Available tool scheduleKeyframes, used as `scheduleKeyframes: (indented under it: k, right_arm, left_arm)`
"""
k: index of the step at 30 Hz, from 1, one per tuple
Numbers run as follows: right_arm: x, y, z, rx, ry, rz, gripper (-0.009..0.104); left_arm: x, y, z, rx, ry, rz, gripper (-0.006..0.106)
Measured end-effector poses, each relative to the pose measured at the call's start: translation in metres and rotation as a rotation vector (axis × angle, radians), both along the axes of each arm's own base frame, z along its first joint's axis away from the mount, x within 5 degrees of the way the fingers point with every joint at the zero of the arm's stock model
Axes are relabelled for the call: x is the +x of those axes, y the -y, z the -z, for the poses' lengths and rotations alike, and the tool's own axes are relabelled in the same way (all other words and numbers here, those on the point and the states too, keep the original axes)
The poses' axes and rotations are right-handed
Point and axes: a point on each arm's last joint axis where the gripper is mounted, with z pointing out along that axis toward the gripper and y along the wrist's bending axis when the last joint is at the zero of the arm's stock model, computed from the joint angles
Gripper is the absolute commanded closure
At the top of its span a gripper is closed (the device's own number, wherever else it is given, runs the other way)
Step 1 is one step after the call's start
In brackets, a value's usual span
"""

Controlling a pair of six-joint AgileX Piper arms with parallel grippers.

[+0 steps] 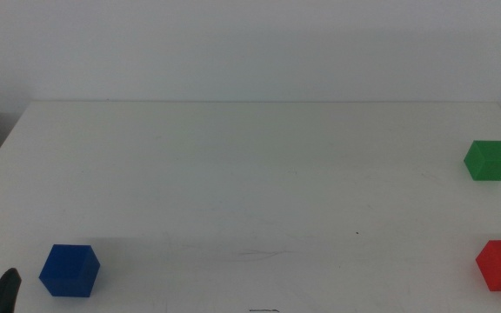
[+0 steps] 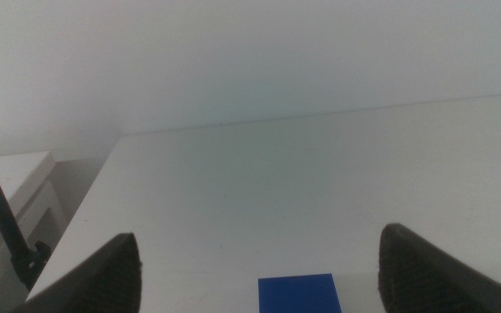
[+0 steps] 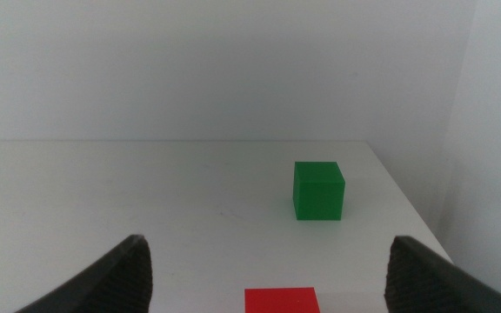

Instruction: Stack red cubes first, then green, then blue cubes in a specific spot.

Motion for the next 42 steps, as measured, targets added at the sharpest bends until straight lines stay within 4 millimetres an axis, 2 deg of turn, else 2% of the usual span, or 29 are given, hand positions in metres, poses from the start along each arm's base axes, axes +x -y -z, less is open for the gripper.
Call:
scheduleKeyframes:
  k: [4,9,13,16,20,27,31,36,42]
  right_arm:
    - [-0.004,0.0,-0.014,0.001,-0.042,0.003,0.004]
    - [-0.011,0.001,-0.063,0.006,-0.154,0.009,0.004]
    - [-0.011,0.001,-0.1,0.012,-0.318,0.015,0.004]
    - [-0.003,0.001,-0.122,0.018,-0.47,0.019,0.004]
    - [0.021,0.002,-0.137,0.023,-0.667,0.022,0.004]
    - [0.075,0.004,-0.152,0.032,-0.922,0.024,0.004]
    - [0.096,0.003,-0.152,0.055,-1.04,0.02,0.004]
    - [0.123,0.003,-0.142,0.057,-1.144,0.013,0.004]
    - [0.157,0.004,-0.114,0.052,-1.251,0.008,0.004]
  left_arm:
    - [0.0,0.0,0.0,0.0,0.0,0.0,0.007]
    - [0.0,0.0,0.0,0.0,0.0,0.0,0.007]
    - [0.0,0.0,0.0,0.0,0.0,0.0,0.007]
    - [0.0,0.0,0.0,0.0,0.0,0.0,0.007]
    - [0.0,0.0,0.0,0.0,0.0,0.0,0.007]
    - [0.0,0.0,0.0,0.0,0.0,0.0,0.007]
    - [0.0,0.0,0.0,0.0,0.0,0.0,0.007]
    - [0.0,0.0,0.0,0.0,0.0,0.0,0.007]
    - [0.0,0.0,0.0,0.0,0.0,0.0,0.007]
